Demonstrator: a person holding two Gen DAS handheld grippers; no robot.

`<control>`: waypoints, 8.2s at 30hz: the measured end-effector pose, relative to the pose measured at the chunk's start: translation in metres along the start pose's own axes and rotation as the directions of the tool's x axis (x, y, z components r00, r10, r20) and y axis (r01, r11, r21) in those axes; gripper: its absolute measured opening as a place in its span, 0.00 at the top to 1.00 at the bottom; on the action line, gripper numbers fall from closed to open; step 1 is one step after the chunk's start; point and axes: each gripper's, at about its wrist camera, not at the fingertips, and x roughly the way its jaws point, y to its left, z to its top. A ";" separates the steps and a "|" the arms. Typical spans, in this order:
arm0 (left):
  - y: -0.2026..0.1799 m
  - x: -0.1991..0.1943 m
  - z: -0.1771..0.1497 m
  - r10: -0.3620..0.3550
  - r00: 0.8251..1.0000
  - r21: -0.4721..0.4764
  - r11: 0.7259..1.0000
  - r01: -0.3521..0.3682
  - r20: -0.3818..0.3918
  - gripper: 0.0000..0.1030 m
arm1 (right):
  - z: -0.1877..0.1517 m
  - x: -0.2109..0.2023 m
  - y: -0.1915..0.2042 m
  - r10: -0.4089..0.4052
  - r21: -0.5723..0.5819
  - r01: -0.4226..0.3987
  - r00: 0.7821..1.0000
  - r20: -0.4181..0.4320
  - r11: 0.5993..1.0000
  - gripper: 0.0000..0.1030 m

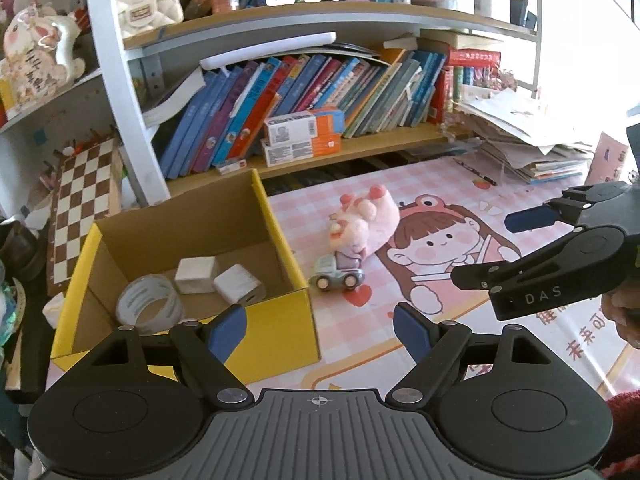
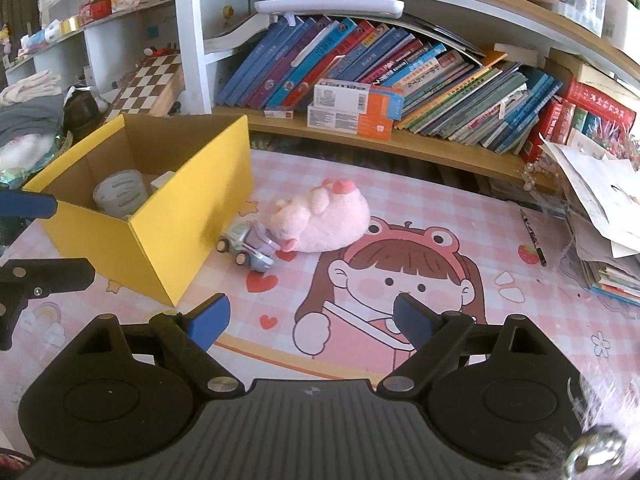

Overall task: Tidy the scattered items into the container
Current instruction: 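Withdraw both tools from the box back over the desk, then close the left tool on the grey toy truck while the right tool grasps the pink plush pig, then lift the toy truck with the left tool while the right tool carries the plush pig to the box, then lower the toy truck and plush pig into the yellow box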

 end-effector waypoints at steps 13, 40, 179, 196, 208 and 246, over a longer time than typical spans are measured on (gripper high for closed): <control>-0.031 0.023 0.017 -0.027 0.999 0.101 0.994 0.029 -0.017 0.20 | 0.015 0.015 -0.027 0.000 -0.042 0.000 1.000 0.007 0.999 0.14; -0.053 0.102 0.027 -0.004 0.998 0.134 0.991 0.014 -0.069 0.20 | 0.071 0.090 -0.050 0.046 -0.083 -0.046 0.999 -0.004 0.996 0.14; 0.119 -0.047 0.008 -0.090 0.958 0.108 0.992 0.063 0.272 0.40 | 0.090 -0.025 0.093 -0.097 0.005 0.098 0.983 0.154 0.995 0.50; 0.150 -0.030 0.005 -0.061 0.962 0.030 0.998 0.055 0.267 0.40 | 0.127 0.006 0.133 -0.028 -0.104 0.044 0.987 0.158 0.994 0.50; 0.162 -0.005 0.002 -0.068 0.974 -0.005 0.997 0.071 0.218 0.40 | 0.138 0.041 0.147 0.007 -0.154 0.009 0.995 0.102 0.988 0.50; 0.156 0.088 -0.007 -0.134 0.991 -0.002 0.991 0.134 -0.022 0.40 | 0.144 0.167 0.167 0.053 -0.325 -0.080 0.995 -0.089 0.942 0.50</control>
